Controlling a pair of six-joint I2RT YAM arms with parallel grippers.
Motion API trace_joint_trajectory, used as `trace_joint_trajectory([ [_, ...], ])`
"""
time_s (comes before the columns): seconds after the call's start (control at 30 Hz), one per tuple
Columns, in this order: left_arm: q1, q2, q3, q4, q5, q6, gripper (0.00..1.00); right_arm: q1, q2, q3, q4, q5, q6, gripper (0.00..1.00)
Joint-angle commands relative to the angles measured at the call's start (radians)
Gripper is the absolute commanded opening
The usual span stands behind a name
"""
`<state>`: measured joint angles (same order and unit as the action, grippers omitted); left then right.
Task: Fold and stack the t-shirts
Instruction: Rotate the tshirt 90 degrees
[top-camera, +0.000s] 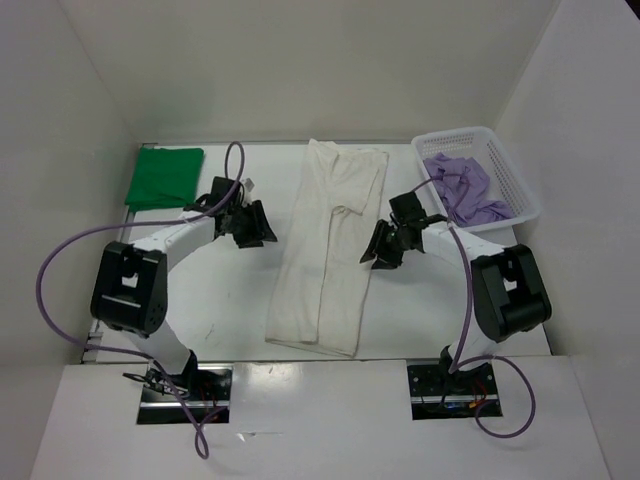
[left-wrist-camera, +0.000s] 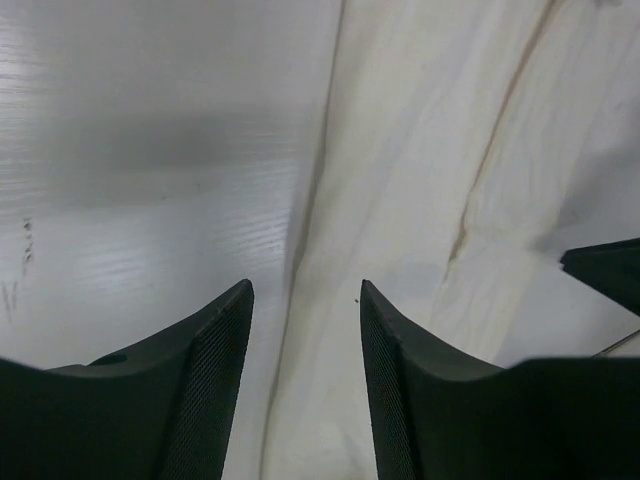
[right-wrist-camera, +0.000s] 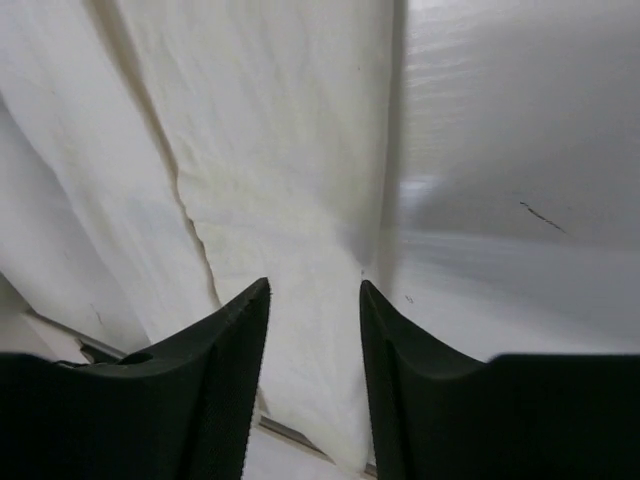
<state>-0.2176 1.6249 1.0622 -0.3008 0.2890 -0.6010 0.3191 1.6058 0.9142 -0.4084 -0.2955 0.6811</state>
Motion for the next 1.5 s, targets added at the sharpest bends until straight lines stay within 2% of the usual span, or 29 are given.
trace_joint_trajectory([
  [0.0,-0.02,0.082,0.041,0.061,0.004,0.03,0.55,-0.037,-0.054,0.073,-0.027,0.045,-0.028,0.45],
  [0.03,-0.02,0.096,0.056,0.075,0.004,0.03,0.55,-0.047,-0.044,0.107,-0.027,0.056,-0.028,0.41],
  [0.07,-0.02,0.128,0.082,0.098,-0.01,0.02,0.51,-0.048,-0.034,0.123,-0.027,0.076,-0.028,0.3],
  [0.17,-0.029,0.226,0.178,0.124,-0.019,0.02,0.51,-0.048,-0.015,0.134,0.0,0.047,-0.028,0.12],
  [0.27,-0.029,0.357,0.29,0.124,-0.019,0.02,0.53,-0.048,-0.024,0.092,0.033,0.001,-0.017,0.11],
  [0.3,-0.029,0.39,0.377,0.124,-0.019,0.02,0.55,-0.048,-0.047,0.081,0.043,-0.008,-0.017,0.11],
  [0.37,-0.029,0.493,0.468,0.124,-0.019,0.02,0.56,-0.048,-0.067,0.061,0.043,-0.008,-0.017,0.14],
  [0.5,-0.029,0.654,0.685,0.111,0.068,0.02,0.54,-0.048,-0.101,0.018,0.043,-0.043,-0.017,0.16],
  [0.57,-0.029,0.723,0.781,0.101,0.078,-0.029,0.48,-0.048,-0.125,-0.011,0.052,-0.053,-0.005,0.18],
  [0.67,-0.029,0.808,0.884,0.114,0.078,-0.063,0.28,-0.048,-0.126,-0.011,0.065,-0.065,-0.005,0.19],
  [0.77,-0.029,0.863,0.958,0.083,0.056,-0.075,0.14,-0.048,-0.135,-0.011,0.065,-0.08,-0.005,0.19],
  [0.8,-0.029,0.863,0.973,0.072,0.056,-0.086,0.09,-0.048,-0.135,-0.011,0.065,-0.093,-0.005,0.19],
  [0.83,-0.029,0.863,0.973,0.072,0.046,-0.107,0.0,-0.048,-0.135,-0.002,0.065,-0.102,-0.005,0.19],
  [0.97,0.029,0.775,0.833,0.178,0.035,-0.198,0.0,-0.048,-0.135,0.008,0.056,-0.111,-0.005,0.22],
  [1.13,0.103,0.665,0.638,0.247,-0.004,-0.218,0.0,-0.048,-0.144,-0.024,0.056,-0.111,-0.014,0.24],
  [1.17,0.112,0.633,0.618,0.256,-0.013,-0.218,0.02,-0.048,-0.144,-0.034,0.056,-0.111,-0.014,0.24],
  [1.2,0.112,0.615,0.569,0.27,-0.013,-0.208,0.1,-0.048,-0.144,-0.034,0.056,-0.111,-0.014,0.27],
  [1.23,0.112,0.574,0.538,0.288,0.024,-0.207,0.34,-0.048,-0.144,-0.034,0.056,-0.111,-0.014,0.29],
  [1.27,0.112,0.549,0.506,0.322,0.038,-0.194,0.47,-0.048,-0.144,-0.034,0.056,-0.12,-0.014,0.29],
  [1.3,0.112,0.497,0.449,0.322,0.047,-0.181,0.65,-0.048,-0.144,-0.034,0.056,-0.12,-0.014,0.32],
  [1.4,0.112,0.394,0.352,0.279,0.029,-0.125,0.81,-0.037,-0.175,-0.044,0.023,-0.085,-0.014,0.35],
  [1.43,0.112,0.312,0.263,0.257,0.029,-0.125,0.85,-0.037,-0.187,-0.057,0.011,-0.073,0.012,0.37],
  [1.47,0.112,0.27,0.212,0.246,0.018,-0.109,0.96,-0.022,-0.199,-0.089,0.011,-0.064,0.026,0.38],
])
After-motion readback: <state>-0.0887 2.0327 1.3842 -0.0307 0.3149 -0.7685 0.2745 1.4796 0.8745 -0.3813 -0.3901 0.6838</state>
